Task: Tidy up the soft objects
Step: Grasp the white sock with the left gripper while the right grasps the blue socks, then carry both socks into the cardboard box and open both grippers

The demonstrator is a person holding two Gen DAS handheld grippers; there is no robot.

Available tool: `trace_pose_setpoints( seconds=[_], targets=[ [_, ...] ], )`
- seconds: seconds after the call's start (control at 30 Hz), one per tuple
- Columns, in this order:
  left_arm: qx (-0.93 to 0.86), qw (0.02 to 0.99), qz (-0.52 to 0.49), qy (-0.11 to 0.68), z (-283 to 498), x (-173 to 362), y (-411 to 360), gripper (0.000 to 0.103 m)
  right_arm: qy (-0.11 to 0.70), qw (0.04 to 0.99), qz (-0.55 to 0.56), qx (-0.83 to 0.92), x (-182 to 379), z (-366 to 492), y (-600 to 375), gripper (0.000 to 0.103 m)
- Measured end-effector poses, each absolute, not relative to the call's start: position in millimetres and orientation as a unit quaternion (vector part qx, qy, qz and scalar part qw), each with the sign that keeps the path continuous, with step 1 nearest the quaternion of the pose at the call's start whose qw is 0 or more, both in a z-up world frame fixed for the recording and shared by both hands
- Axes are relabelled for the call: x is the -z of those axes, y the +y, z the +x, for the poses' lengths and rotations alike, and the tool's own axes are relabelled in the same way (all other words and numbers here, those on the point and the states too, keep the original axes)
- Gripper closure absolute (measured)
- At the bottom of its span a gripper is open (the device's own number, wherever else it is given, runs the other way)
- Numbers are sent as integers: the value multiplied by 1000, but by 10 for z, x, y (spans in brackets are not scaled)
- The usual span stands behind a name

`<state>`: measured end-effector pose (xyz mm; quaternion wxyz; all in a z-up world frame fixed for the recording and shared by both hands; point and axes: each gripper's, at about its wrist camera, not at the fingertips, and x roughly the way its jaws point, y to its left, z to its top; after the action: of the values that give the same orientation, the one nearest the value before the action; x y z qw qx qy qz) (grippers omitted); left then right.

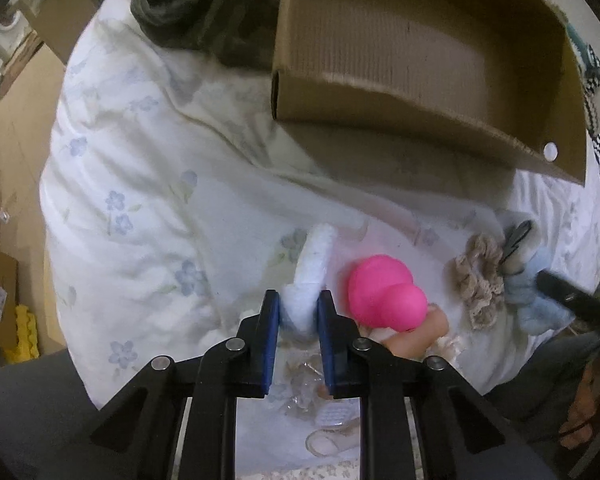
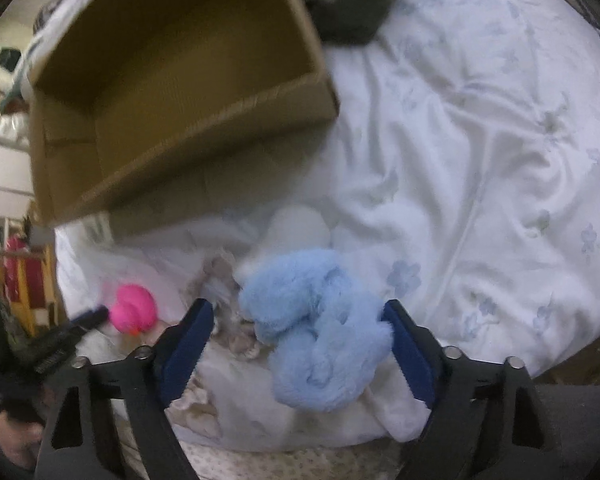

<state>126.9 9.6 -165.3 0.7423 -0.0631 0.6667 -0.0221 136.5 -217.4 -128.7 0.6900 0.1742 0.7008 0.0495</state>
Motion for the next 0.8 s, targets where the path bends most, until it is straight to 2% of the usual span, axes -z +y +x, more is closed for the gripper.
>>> trace_pose_setpoints(
  seconds=[0.03,0.07,0.1,0.17,0.3,0.43,0.8],
  targets=[
    [23,745,-65,663,1261,1620,106,86,706,686,168,-51,1317,1364,-2141,25],
    [24,749,-69,659,1262,1568,112,86,710,683,162,-53,1339,1366,-2106,36],
    [23,752,-72,654,1254,1489,126,86,713,681,156,-54,1360,1364,-2080,51],
    [20,760,-78,645,1249,1433,166,86,714,680,154,-57,1379,1345,-2065,64],
    [11,765,-96,637,1224,1365,285,86,694,701,149,-64,1284,1321,-2070,80],
    [10,772,-109,626,1240,1231,377,86,660,729,162,-77,1079,1290,-2113,85],
    [-8,797,-129,590,981,846,516,86,578,780,199,-136,527,1151,-2124,86]
  ],
)
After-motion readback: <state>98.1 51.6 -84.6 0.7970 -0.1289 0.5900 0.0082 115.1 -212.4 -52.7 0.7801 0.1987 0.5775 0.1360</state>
